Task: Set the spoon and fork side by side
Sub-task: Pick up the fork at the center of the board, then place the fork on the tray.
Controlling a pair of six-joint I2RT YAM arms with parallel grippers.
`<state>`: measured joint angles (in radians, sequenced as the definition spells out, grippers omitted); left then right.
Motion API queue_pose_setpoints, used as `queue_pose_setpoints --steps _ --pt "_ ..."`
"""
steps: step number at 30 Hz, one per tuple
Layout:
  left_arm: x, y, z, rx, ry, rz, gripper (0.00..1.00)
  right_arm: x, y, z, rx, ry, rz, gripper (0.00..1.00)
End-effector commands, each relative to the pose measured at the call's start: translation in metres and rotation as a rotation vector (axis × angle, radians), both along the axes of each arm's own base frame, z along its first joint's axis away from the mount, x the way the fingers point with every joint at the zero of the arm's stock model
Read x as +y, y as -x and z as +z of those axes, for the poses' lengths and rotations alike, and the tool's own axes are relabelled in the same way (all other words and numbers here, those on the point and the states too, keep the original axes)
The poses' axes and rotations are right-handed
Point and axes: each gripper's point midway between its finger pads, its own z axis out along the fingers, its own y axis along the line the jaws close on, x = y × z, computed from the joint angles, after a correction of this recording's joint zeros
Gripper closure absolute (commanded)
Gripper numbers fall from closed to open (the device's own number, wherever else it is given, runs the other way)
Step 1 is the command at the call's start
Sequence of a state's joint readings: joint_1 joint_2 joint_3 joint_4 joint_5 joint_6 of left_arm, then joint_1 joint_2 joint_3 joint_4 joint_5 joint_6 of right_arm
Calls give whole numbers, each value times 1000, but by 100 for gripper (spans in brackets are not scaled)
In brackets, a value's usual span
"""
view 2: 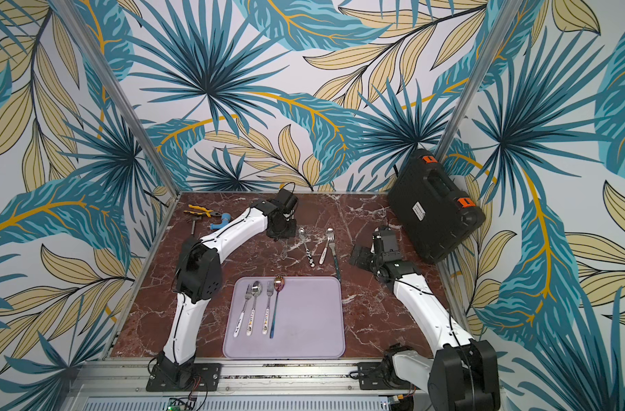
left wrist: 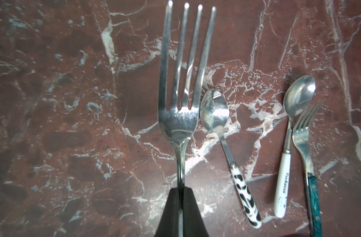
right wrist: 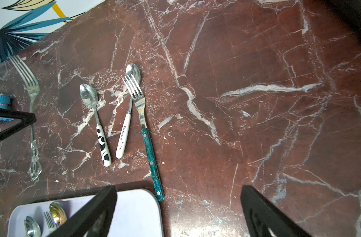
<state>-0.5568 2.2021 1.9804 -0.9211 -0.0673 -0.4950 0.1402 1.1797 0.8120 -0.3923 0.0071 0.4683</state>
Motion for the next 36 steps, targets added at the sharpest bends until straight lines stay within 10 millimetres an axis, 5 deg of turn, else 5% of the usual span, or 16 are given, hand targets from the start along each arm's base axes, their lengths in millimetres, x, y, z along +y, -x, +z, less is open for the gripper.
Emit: queue_pose_setpoints --steps 1,17,29,36 --pt "2 12 13 -29 16 -1 100 -1 0 2 1 7 1 1" --pt "-3 120 23 -60 37 -29 100 -2 1 0 1 14 -5 1" --pt "-20 214 -14 -19 47 -48 100 -8 -1 0 2 26 -43 1" --pt "-33 250 -35 20 57 -50 100 -10 2 5 -25 13 -63 1"
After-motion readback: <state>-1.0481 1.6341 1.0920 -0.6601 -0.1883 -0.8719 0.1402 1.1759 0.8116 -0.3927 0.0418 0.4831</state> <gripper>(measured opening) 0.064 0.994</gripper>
